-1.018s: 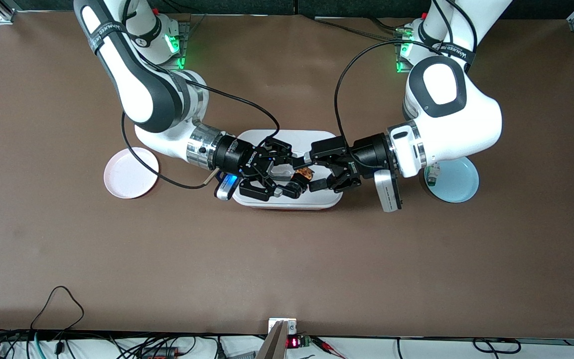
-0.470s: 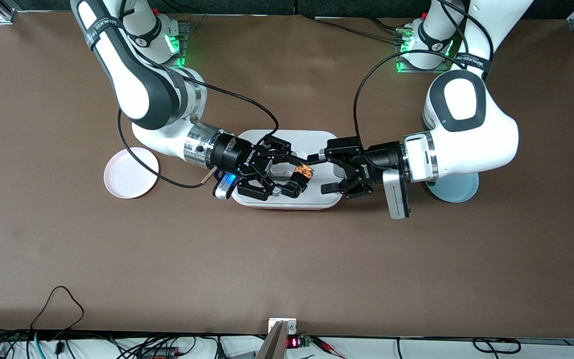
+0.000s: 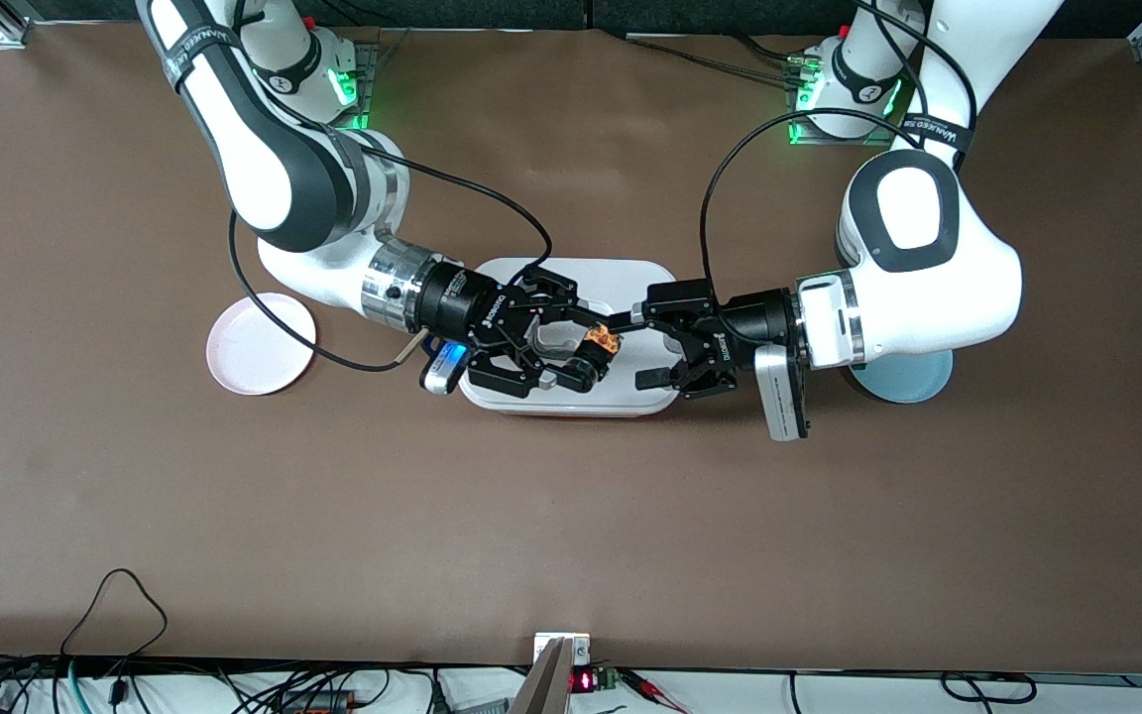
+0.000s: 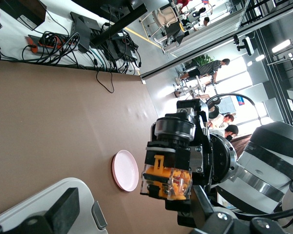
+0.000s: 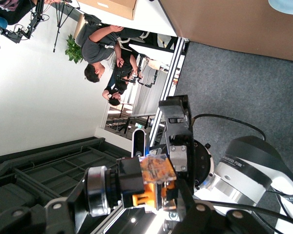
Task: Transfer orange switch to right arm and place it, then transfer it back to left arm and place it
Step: 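Close the left gripper on the orange switch beside the right gripper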
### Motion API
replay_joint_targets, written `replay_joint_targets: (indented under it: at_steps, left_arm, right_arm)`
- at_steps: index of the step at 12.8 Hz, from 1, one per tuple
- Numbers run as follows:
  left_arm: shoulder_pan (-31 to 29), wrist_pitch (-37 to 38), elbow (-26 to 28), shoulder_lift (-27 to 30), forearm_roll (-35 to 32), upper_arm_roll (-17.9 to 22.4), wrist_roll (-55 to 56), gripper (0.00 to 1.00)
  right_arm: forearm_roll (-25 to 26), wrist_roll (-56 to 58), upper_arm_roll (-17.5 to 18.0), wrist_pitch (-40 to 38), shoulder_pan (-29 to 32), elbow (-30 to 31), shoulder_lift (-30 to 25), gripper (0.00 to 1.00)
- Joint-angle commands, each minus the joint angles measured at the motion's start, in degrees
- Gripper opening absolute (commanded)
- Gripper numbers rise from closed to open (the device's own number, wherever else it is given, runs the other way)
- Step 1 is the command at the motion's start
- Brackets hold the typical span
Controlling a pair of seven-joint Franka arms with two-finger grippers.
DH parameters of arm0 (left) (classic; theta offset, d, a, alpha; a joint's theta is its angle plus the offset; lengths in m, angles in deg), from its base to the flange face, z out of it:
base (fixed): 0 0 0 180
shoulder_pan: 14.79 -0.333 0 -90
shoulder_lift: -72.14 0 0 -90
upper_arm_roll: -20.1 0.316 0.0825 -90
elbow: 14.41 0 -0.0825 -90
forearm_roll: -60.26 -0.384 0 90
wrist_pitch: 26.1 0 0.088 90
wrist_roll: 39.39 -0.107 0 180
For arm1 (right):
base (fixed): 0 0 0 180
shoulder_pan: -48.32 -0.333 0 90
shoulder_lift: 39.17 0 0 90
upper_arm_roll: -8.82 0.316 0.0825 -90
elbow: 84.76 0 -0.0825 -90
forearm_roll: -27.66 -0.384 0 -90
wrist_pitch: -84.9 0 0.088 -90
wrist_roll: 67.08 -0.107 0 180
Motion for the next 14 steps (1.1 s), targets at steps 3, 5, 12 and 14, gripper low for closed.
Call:
replay_joint_targets:
  at_steps: [3,5,12,14]
  left_arm:
    - [0.32,0.77,-4.23,-0.50,-1.12,-0.40,3.70,1.00]
    - [0.59,0.51,-4.23,-0.59,-1.12,-0.49,3.53,1.00]
    - [2.08,0.16,-4.50,-0.59,-2.97,-0.67,3.70,0.90]
    - [2.17,-0.63,-4.50,-0.59,-3.06,-0.67,3.70,0.85]
  right_arm:
    - [1.47,-2.41,-0.19,1.19,-0.28,0.66,-1.56,0.24]
    - [2.17,-2.50,-0.19,1.28,-0.36,0.66,-1.56,0.24]
    - [2.26,-2.50,-0.19,1.63,-0.63,0.66,-1.56,0.24]
    - [2.26,-2.50,-0.19,1.72,-0.54,0.66,-1.56,0.24]
